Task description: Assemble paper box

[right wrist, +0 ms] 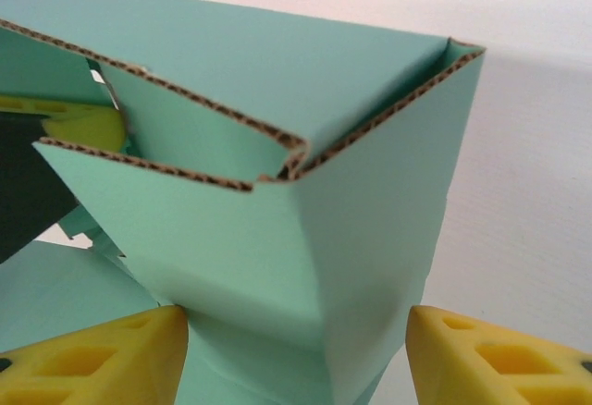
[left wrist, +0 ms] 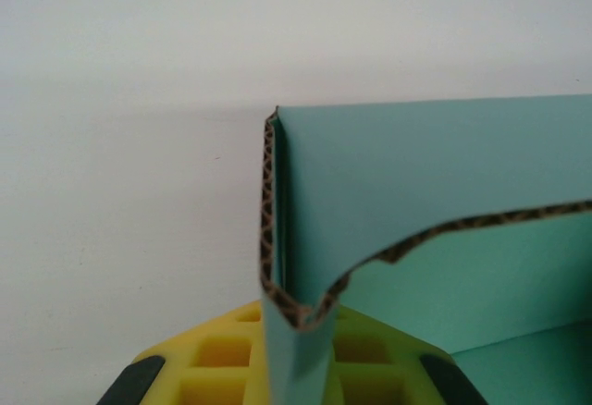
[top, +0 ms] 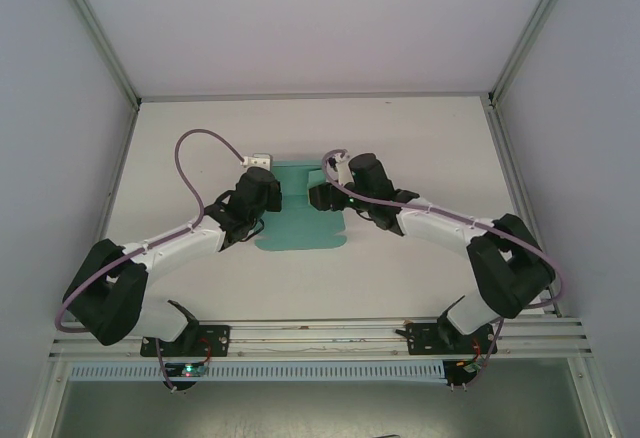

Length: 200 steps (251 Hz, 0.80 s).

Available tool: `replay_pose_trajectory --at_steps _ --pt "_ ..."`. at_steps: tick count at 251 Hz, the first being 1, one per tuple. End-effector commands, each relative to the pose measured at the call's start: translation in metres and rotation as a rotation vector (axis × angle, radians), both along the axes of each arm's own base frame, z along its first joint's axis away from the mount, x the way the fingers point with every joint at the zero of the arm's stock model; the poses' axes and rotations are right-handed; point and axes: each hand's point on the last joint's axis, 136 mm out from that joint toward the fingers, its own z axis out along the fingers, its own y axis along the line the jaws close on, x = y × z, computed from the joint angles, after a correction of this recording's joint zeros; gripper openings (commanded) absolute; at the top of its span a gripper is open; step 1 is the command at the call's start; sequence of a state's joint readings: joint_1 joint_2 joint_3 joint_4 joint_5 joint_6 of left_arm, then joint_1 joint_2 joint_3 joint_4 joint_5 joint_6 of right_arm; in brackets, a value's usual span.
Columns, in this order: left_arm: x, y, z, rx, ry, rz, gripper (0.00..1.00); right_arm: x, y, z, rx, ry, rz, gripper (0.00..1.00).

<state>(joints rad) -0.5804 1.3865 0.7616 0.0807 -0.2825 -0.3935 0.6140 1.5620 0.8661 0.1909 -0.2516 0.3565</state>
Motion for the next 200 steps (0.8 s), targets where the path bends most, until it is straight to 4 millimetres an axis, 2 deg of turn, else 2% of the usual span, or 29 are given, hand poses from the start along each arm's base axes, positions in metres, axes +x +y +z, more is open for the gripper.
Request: replay_pose_trajectory --at_steps 1,45,119,173,200 --pt "0.003 -0.025 0.009 -0.060 -0.037 -0.092 0.00 0.012 -0.001 -0.018 -0.007 0.009 0.001 0.63" --pt "0.003 -0.027 -0.031 0.005 0.019 -0.122 0.00 0.020 -0.017 -0.055 -0.039 0.050 -0.030 0.63" --pt "0.000 -0.038 -0.070 0.077 0.024 -0.190 0.00 0.020 -0.012 -0.087 0.020 0.077 0.012 0.62" --pt "-0.011 -0.040 -0.084 0.134 0.035 -0.228 0.00 0.024 -0.032 -0.115 -0.087 0.120 -0.079 0.55" --pt "-0.014 -0.042 -0.083 0.146 0.016 -0.242 0.00 0.027 -0.043 -0.127 -0.128 0.138 -0.131 0.40"
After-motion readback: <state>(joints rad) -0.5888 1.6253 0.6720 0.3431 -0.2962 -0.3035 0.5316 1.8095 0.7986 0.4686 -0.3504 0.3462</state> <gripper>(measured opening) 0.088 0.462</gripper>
